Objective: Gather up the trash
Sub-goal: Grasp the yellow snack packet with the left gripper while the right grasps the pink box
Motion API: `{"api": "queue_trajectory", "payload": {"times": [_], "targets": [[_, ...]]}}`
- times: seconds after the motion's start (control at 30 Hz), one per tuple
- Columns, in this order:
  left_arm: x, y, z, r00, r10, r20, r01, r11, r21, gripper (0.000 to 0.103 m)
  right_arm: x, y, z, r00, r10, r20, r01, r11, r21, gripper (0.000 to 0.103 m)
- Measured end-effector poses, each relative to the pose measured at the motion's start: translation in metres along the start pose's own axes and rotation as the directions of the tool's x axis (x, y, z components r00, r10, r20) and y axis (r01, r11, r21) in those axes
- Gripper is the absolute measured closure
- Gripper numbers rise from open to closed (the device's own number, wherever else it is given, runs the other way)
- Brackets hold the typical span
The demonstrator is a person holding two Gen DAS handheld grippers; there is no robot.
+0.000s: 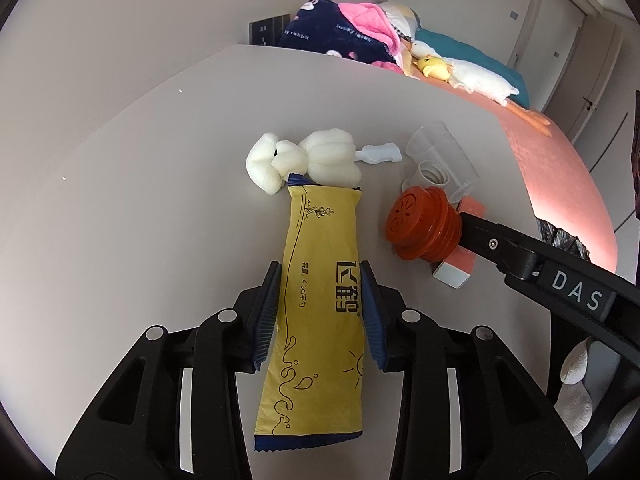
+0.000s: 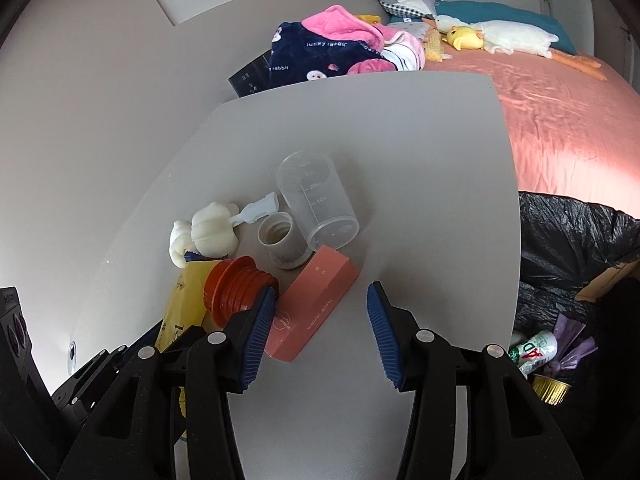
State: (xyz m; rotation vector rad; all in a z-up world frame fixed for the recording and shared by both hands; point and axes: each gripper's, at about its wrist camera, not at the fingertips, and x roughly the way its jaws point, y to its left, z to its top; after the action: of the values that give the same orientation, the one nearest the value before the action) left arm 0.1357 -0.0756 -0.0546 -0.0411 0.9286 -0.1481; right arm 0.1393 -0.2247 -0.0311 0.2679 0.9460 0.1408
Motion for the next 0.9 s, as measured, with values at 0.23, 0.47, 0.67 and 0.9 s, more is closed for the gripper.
{"api": "queue_trajectory", "payload": {"times": [0.23, 0.47, 0.67, 0.9], "targets": [[0.000, 0.001, -0.002, 1.000, 0.012, 0.011, -0.012, 1.000, 0.007, 0.066, 0.006, 0.008, -0.001, 0.999, -0.033, -0.033, 0.030, 0.996, -0.084, 0.084], [-0.002, 0.007, 0.000, 1.000, -0.028, 0.001, 0.028, 0.999, -0.040, 0.068, -0.005, -0.004, -0.005, 0.998, 0.053, -0.031, -0.054, 0.997, -0.045, 0.083], [-0.012, 0.019, 0.005, 0.995, -0.101, 0.010, 0.101, 0.988, -0.113, 0.074, -0.020, -0.010, -0.002, 0.996, 0.087, -0.020, -0.087, 0.996, -0.020, 0.083], [-0.040, 0.009, 0.013, 0.977, -0.194, 0.084, 0.202, 0.974, -0.099, 0.075, -0.043, -0.020, -0.002, 0.996, 0.092, 0.019, -0.092, 0.996, -0.008, 0.083]]}}
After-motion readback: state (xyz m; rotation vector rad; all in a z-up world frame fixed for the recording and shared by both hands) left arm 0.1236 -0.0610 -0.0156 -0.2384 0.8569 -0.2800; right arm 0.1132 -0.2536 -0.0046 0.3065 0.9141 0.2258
